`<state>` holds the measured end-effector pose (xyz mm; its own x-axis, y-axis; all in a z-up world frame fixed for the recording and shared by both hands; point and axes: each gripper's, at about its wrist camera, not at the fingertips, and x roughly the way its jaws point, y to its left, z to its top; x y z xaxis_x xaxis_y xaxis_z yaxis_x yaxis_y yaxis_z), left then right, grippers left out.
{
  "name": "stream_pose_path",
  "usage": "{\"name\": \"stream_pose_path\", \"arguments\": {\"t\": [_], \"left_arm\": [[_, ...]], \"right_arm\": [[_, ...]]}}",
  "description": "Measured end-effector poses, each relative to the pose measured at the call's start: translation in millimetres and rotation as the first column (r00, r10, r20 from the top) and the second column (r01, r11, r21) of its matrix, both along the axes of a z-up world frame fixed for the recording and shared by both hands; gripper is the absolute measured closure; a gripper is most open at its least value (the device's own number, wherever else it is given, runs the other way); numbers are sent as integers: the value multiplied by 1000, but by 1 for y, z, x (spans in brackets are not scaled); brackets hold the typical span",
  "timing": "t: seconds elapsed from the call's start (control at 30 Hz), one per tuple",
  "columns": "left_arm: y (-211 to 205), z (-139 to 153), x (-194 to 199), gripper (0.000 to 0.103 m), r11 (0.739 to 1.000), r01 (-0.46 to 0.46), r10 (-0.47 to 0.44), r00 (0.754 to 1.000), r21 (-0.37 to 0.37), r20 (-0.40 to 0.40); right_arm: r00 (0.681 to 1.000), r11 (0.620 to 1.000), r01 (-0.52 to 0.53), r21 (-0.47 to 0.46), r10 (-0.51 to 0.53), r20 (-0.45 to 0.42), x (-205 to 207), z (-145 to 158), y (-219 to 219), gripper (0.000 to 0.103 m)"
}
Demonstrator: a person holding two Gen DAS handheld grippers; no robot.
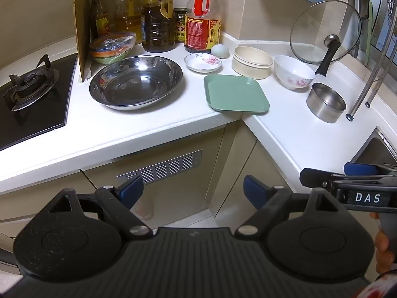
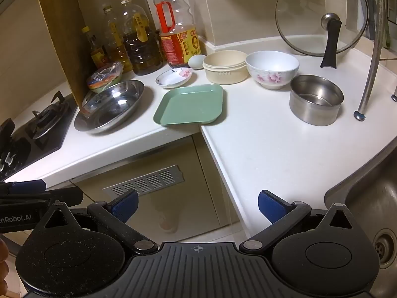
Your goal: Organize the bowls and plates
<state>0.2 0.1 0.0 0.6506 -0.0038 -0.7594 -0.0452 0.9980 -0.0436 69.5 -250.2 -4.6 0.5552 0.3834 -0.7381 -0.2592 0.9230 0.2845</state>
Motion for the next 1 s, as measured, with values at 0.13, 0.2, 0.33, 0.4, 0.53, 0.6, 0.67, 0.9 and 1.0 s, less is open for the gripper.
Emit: {"name": "stream_pose_path", "arguments": {"t": [0.13,0.2,0.33,0.4,0.53,0.6,0.67,0.9,1.0], "left_arm": [[0,0,0,17,1000,0,0,1000,0,0],[0,0,0,17,1000,0,0,1000,-1,1],[0,0,0,17,1000,0,0,1000,-4,2],[0,0,0,17,1000,-2,2,1000,-4,2],[0,0,0,17,1000,0,0,1000,-5,4],[0,0,0,17,1000,-1,1,1000,-5,3],[0,0,0,17,1000,0,0,1000,-6,4],[0,0,0,17,1000,0,0,1000,-7,5],[0,0,0,17,1000,0,0,1000,-7,5]], "right_arm": [[1000,1000,0,0,0,0,0,0,0,0],[1000,1000,0,1,0,0,-1,0,0,1],[1000,1000,-1,0,1,1,-1,1,0,0],[1000,1000,-2,0,2,1,-1,1,0,0],[1000,1000,-2,0,2,2,-1,1,2,1],[1000,1000,-2,-1,2,2,-1,1,3,1],[1000,1000,-2,0,2,2,-1,1,4,1],[1000,1000,-3,0,3,3,-2,2,-2,1],[1000,1000,-3,0,3,4,-2,2,-4,0]]}}
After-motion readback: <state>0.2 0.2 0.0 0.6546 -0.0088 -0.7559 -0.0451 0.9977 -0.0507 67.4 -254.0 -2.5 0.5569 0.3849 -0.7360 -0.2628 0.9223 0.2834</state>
